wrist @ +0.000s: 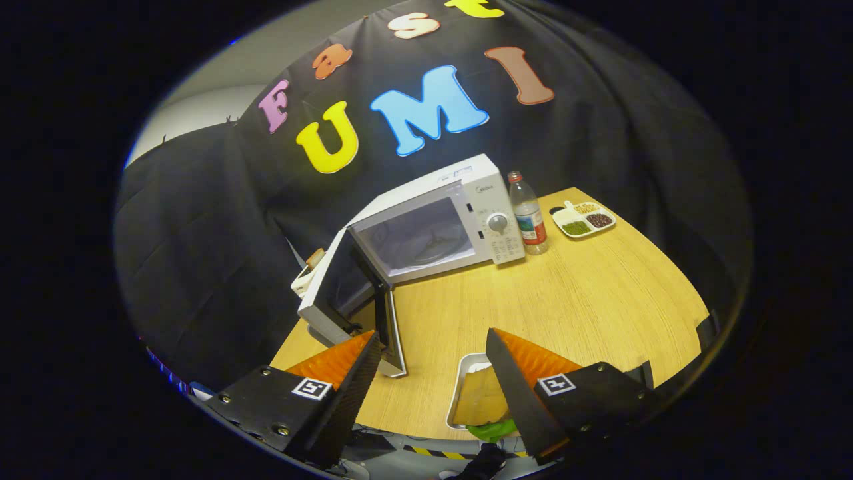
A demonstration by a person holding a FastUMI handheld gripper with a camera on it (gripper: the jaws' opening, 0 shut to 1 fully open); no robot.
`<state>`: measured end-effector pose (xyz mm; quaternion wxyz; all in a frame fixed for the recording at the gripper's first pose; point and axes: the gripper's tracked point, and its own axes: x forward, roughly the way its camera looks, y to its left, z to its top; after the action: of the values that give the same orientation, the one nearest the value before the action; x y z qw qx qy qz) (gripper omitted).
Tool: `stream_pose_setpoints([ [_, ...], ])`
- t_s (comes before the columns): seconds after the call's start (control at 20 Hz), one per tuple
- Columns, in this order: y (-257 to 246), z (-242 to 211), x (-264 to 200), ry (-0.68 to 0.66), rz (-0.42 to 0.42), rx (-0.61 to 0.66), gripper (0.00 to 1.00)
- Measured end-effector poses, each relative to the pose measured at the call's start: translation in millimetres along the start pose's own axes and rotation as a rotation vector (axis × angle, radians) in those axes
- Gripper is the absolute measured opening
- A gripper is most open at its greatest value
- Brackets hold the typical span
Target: Open the microwave, put the food inside, and close the microwave door.
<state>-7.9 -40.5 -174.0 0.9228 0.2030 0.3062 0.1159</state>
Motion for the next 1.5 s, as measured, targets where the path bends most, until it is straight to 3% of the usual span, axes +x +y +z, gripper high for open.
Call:
stream_pose_setpoints([
  [0.25,-52,-30,6,0.134,-0.057,0.1,0.96],
  [0.7,-69,-95,16,0.34,-0.001,0.385,0.95],
  [0.9,-66,-105,19,0.374,0.009,0.425,0.78],
  [1.0,-63,-103,21,0.369,0.021,0.433,0.44],
  [1.05,-66,-104,15,0.379,0.017,0.413,0.44],
  [1.1,-66,-106,22,0.365,0.004,0.405,0.3],
  [1.5,-42,-59,15,0.275,0.066,0.445,0.29],
])
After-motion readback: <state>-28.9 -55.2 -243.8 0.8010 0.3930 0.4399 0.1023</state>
